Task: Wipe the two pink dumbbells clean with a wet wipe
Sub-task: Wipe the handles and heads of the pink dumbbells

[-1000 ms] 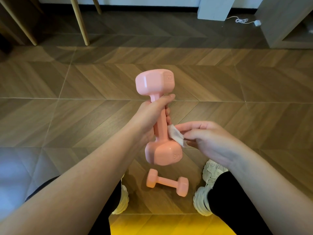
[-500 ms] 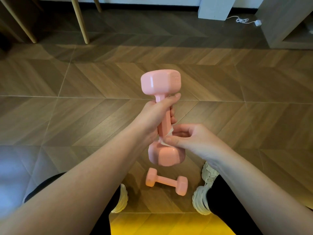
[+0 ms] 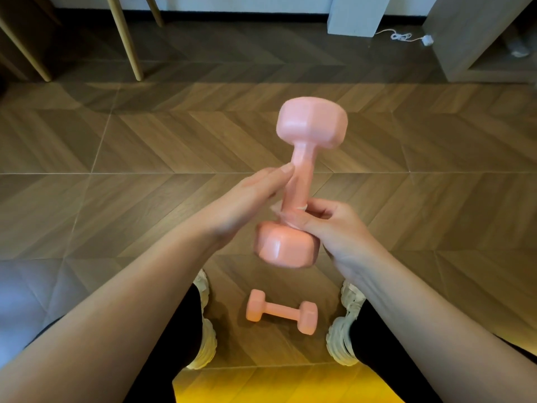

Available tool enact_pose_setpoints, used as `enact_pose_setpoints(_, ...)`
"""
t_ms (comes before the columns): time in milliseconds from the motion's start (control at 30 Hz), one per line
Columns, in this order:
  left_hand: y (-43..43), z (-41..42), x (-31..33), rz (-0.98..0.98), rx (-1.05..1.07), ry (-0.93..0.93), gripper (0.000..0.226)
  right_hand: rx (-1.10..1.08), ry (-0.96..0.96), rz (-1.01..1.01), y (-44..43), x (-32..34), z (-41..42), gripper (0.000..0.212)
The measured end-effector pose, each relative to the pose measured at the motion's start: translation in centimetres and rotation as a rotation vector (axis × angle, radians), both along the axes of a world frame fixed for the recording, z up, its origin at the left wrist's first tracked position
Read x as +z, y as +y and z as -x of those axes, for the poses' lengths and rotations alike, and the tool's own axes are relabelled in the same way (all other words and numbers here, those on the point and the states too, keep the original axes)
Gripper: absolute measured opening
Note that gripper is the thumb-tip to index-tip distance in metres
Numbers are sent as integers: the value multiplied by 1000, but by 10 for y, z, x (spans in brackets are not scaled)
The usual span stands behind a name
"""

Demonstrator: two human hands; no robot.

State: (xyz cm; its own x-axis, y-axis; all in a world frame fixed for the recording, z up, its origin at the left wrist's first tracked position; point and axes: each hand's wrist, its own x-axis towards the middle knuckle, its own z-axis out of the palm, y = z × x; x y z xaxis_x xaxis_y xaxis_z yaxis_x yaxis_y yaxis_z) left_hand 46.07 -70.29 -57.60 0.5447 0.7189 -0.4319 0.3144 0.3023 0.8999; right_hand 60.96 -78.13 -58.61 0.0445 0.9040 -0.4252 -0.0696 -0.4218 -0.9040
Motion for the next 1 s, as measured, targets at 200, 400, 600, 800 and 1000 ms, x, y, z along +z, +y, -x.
enact_pose_setpoints(200,-21,4,-7,327,-29,-112,85,-189,39,-100,9,3,-11,10)
enact_pose_setpoints(400,-20,-11,3,364,82,-264,56,-281,80,-131,20,16,-12,22)
enact_pose_setpoints(600,-25,-4,-6,291,49,-131,80,-525,277,-97,35,29,-24,25)
enact_pose_setpoints(800,-23,-4,-8,264,69,-108,82,-503,384,-30,35,24,-26,52)
enact_pose_setpoints(1000,-17,-2,-4,293,105,-103,57,-225,595,-103,30,23,-40,23)
